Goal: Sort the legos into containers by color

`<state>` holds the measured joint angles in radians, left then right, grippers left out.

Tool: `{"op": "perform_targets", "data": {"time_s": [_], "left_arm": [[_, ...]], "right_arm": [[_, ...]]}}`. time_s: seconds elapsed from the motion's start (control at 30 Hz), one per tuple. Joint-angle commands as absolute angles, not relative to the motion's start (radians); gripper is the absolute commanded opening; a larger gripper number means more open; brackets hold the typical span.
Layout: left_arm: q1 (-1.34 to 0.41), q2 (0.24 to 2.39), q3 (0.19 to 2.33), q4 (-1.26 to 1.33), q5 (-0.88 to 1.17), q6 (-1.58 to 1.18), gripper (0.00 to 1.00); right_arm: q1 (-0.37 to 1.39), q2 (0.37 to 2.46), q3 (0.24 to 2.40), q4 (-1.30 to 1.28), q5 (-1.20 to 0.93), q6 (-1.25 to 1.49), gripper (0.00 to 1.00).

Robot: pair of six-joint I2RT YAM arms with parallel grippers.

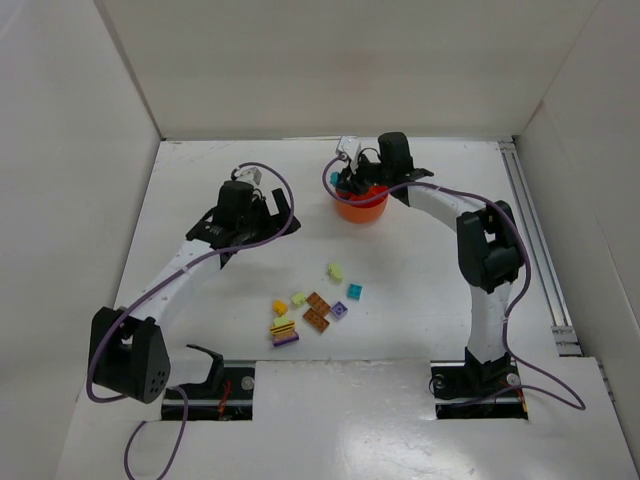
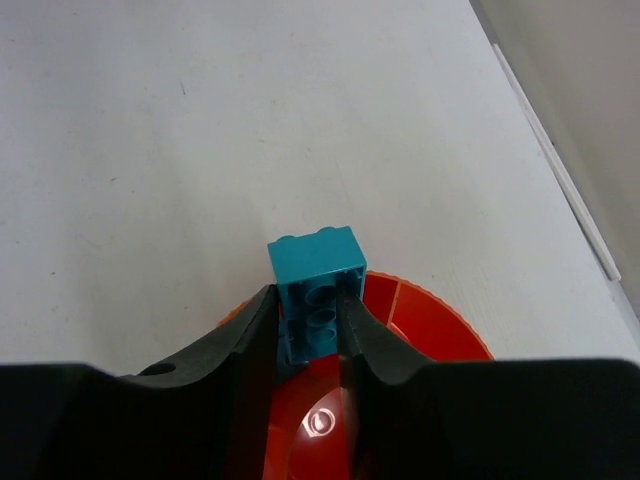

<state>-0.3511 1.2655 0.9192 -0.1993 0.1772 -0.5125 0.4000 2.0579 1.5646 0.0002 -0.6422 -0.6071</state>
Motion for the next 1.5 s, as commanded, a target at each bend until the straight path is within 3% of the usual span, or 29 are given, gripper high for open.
{"op": "perform_targets", "data": {"time_s": [0.0, 0.23, 0.33, 0.37, 0.47, 0.77, 0.83, 0.93, 1.1, 1.17, 1.23, 1.47], "left_arm": [[-0.345, 1.272, 0.966, -0.170, 0.189, -0.497, 1.00], [-0.345, 1.290, 0.976, -0.170, 0.189, -0.488, 1.00], [-0.345, 1.290, 0.976, -0.170, 0.198, -0.488, 1.00], [-0.345, 1.290, 0.976, -0.170, 0.198, -0.488, 1.00], [-0.345, 1.290, 0.985, -0.170, 0.198, -0.479, 1.00], [-0.345, 1.299, 0.985, -0.170, 0.244, -0.469, 1.00], [-0.345, 1.299, 0.985, -0.144, 0.305, -0.445, 1.00], [-0.472, 1.342, 1.053, -0.165, 0.244, -0.387, 1.00], [-0.666, 1.463, 1.138, -0.202, 0.170, -0.337, 0.97], [-0.699, 1.492, 1.138, -0.172, 0.268, -0.337, 0.89], [-0.732, 1.535, 1.147, -0.172, 0.285, -0.337, 0.87], [-0.925, 1.623, 1.201, -0.247, 0.123, -0.402, 0.80]], "right_arm": [[0.406, 2.037, 1.611, 0.015, -0.635, -0.621, 0.32], [0.417, 1.962, 1.583, 0.015, -0.581, -0.621, 0.26], [0.417, 1.941, 1.572, 0.015, -0.581, -0.621, 0.34], [0.417, 1.940, 1.572, 0.015, -0.590, -0.621, 0.44], [0.408, 1.922, 1.562, 0.015, -0.591, -0.621, 0.51], [0.408, 1.872, 1.531, 0.006, -0.572, -0.603, 0.54], [0.408, 1.835, 1.520, 0.006, -0.445, -0.545, 0.57], [0.399, 1.723, 1.439, 0.006, -0.230, -0.369, 0.61], [0.252, 1.440, 1.224, -0.021, -0.115, -0.053, 0.72], [0.192, 1.361, 1.123, -0.063, -0.124, -0.009, 0.72], [0.118, 1.255, 1.056, -0.115, -0.115, 0.023, 0.73], [0.068, 1.047, 0.979, -0.366, 0.055, 0.011, 0.78]]}}
